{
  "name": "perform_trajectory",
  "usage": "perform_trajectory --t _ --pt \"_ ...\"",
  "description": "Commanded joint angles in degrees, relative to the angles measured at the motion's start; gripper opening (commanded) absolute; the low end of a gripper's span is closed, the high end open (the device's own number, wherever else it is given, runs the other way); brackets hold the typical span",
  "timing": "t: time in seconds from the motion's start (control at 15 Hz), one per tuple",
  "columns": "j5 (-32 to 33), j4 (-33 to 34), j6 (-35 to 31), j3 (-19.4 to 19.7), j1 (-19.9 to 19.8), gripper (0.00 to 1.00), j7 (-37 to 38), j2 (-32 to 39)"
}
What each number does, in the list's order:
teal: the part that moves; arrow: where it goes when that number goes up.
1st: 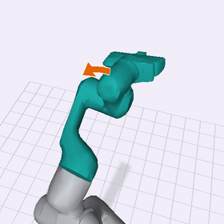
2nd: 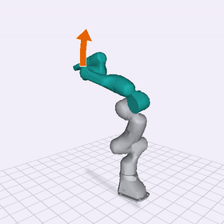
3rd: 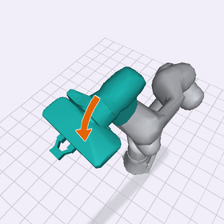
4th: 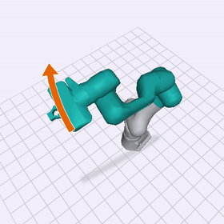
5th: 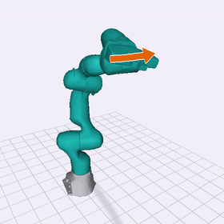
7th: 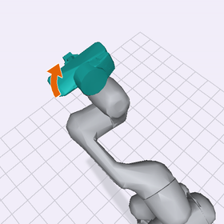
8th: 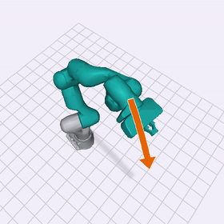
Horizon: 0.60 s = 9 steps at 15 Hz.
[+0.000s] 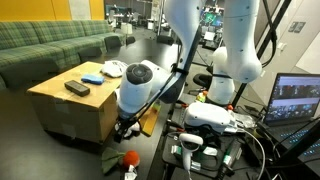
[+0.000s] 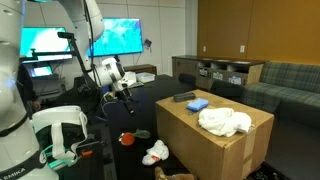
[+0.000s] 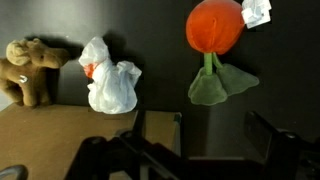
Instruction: Replace the objects on the box with the objects on the table, that is the brown toy with the towel, plastic bag with the blue duster and orange object with the dark brown duster
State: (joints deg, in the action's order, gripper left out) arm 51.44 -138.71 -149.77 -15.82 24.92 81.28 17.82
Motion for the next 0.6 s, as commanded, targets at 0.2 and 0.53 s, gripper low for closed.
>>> perform_trajectory --t 0.2,0.53 --pt "-19.54 -13.29 4.53 -2.51 -4.18 1.00 -24.21 -23.82" --pt "-35.98 -16.66 13.87 -1.01 -4.14 1.00 -45.01 -39.65"
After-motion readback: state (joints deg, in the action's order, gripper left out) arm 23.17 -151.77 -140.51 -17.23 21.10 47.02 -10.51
